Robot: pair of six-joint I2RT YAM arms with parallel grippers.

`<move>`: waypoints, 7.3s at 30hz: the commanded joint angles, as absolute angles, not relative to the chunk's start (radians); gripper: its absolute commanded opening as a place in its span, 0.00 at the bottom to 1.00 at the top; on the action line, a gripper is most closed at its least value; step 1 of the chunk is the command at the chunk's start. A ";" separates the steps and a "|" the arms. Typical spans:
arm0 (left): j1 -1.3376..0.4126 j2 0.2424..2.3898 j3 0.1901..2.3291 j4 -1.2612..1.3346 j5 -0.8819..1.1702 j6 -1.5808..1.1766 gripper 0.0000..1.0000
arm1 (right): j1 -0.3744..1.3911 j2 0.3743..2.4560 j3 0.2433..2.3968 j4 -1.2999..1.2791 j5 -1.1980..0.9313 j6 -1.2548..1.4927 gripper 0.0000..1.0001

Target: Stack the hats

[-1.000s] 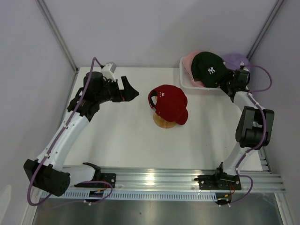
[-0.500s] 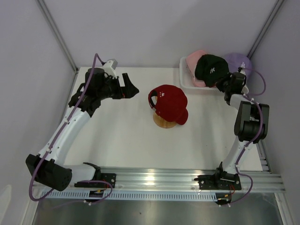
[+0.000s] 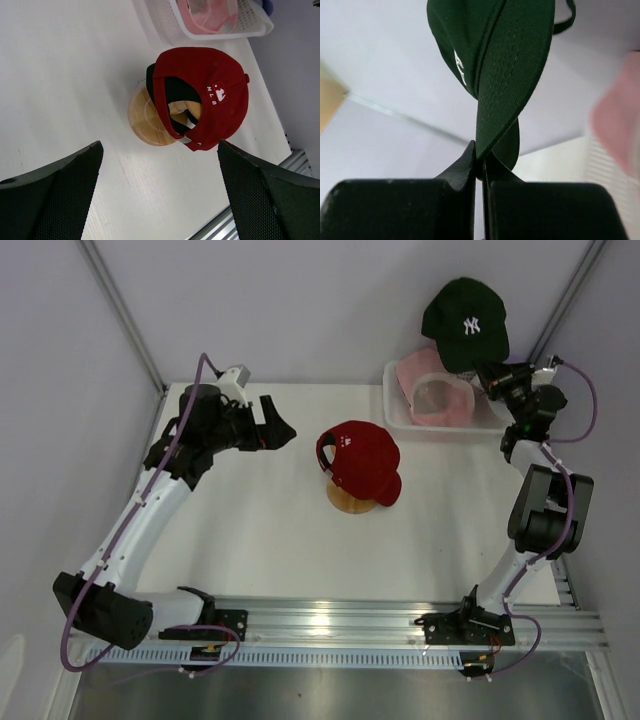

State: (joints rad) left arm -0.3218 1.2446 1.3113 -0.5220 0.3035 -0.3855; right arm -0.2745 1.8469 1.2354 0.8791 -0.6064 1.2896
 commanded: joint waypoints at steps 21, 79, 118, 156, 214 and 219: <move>-0.147 1.468 1.525 -0.230 0.308 -0.627 1.00 | -0.008 1.454 1.335 0.424 -1.022 1.174 0.00; -0.100 1.934 1.684 0.251 1.144 -1.018 0.95 | 0.232 1.494 1.442 0.586 -1.100 1.290 0.00; -0.279 1.483 1.468 -0.331 0.304 -0.517 0.01 | -0.210 1.459 1.057 0.309 -1.236 1.006 0.00; -0.475 1.561 1.585 -0.512 0.184 -0.397 0.59 | -0.153 1.718 0.907 0.299 -1.189 0.833 0.02; -0.604 1.605 1.418 -0.618 -0.486 -0.436 0.01 | -0.126 1.930 1.038 -0.012 -1.103 0.569 0.11; -0.572 1.577 1.313 -0.577 -0.440 -0.452 0.01 | -0.109 2.003 1.066 0.029 -1.091 0.577 0.13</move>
State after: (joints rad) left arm -0.6407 1.6032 1.3926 -0.4927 -0.3737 -0.4541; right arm -0.1093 1.9167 1.0569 0.0414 -1.3079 0.6357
